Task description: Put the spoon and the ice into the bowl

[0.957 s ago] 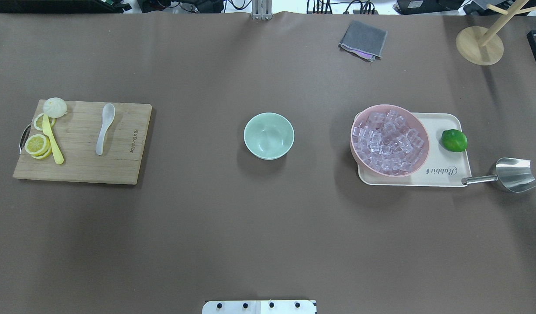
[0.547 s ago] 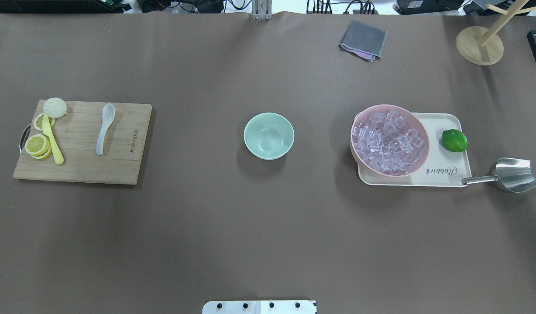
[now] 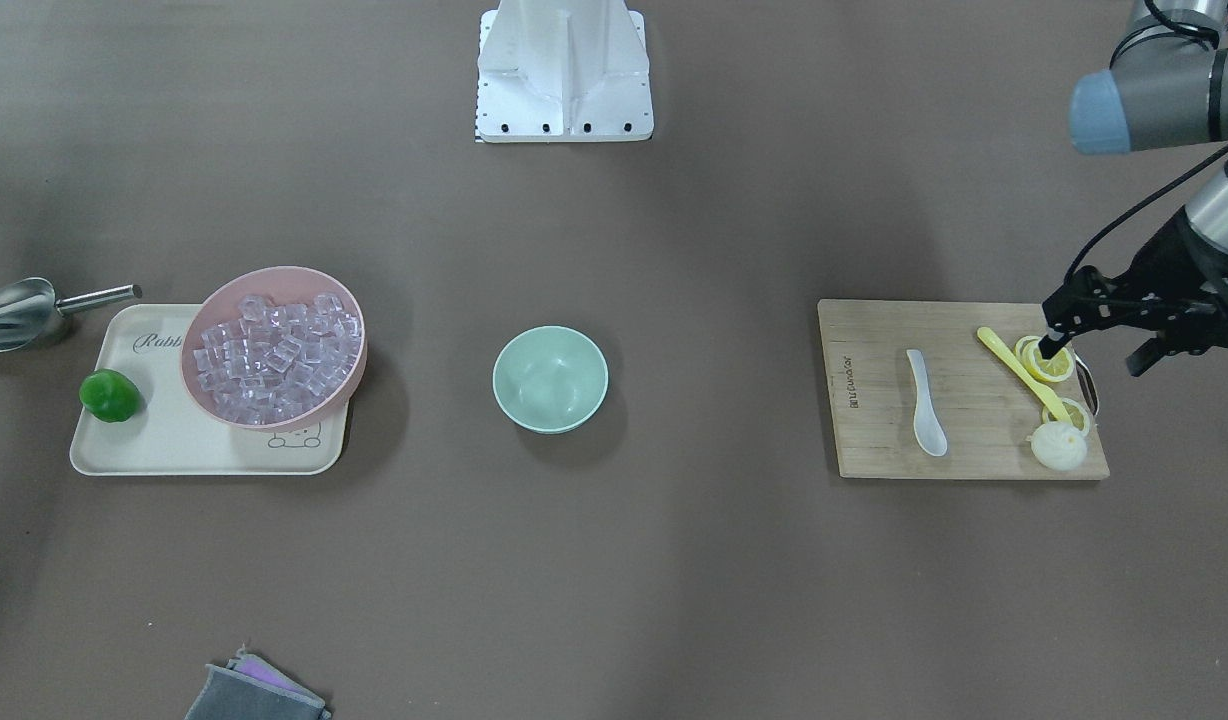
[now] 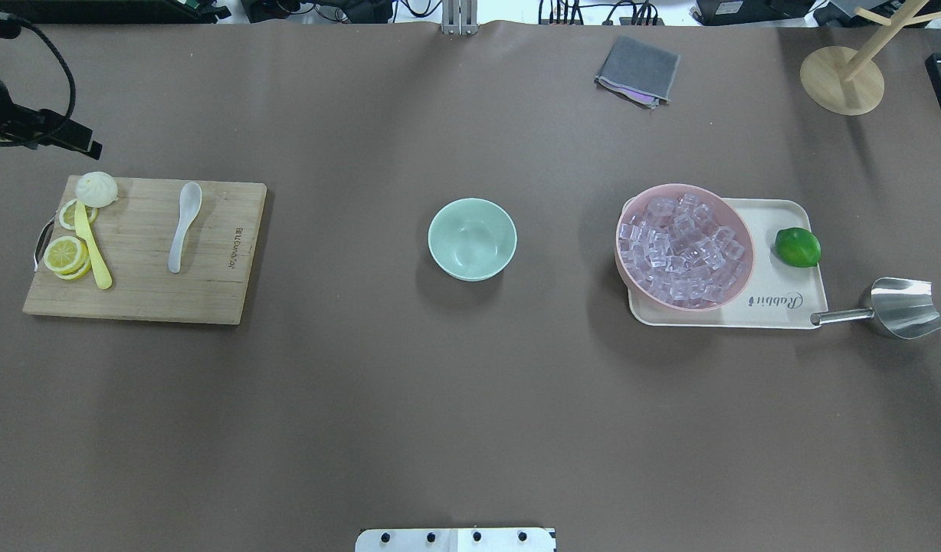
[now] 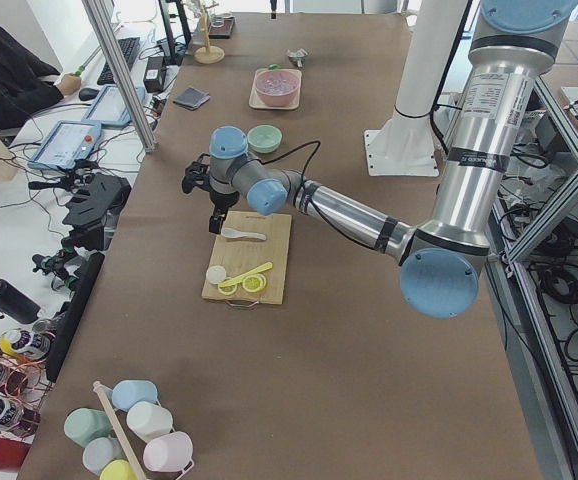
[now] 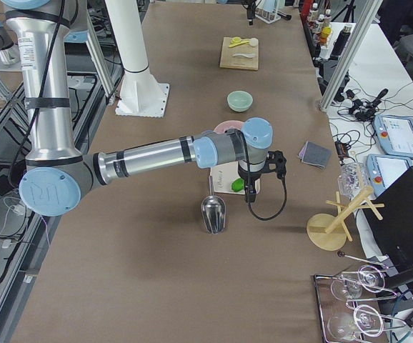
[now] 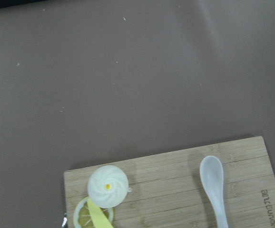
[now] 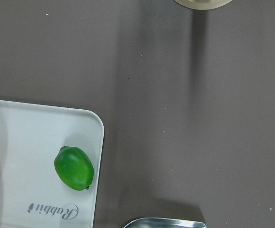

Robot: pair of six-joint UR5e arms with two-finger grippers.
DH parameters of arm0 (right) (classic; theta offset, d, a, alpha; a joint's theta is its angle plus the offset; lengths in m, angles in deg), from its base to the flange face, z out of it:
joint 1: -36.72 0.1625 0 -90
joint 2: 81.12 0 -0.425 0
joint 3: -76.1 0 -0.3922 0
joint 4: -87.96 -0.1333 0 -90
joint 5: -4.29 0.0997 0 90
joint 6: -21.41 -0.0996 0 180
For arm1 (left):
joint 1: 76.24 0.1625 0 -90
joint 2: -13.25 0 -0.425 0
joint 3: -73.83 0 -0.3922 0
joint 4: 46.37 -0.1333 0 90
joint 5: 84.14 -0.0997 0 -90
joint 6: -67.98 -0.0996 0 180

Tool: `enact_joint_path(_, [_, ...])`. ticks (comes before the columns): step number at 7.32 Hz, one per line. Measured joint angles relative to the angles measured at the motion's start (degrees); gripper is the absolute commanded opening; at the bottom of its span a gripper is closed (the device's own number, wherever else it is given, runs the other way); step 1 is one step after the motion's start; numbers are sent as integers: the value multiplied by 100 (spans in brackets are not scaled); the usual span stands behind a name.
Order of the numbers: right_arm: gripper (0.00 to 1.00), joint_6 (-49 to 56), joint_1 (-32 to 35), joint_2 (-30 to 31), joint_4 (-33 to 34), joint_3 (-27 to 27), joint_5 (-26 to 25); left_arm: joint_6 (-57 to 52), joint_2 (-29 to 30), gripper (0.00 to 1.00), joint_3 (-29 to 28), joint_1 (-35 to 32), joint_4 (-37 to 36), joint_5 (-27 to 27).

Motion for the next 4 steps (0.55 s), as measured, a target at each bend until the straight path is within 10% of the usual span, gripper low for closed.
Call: enact_joint_path(4, [100, -376, -25, -22, -8, 0, 412, 1189, 73, 97, -220, 1196, 475, -1200])
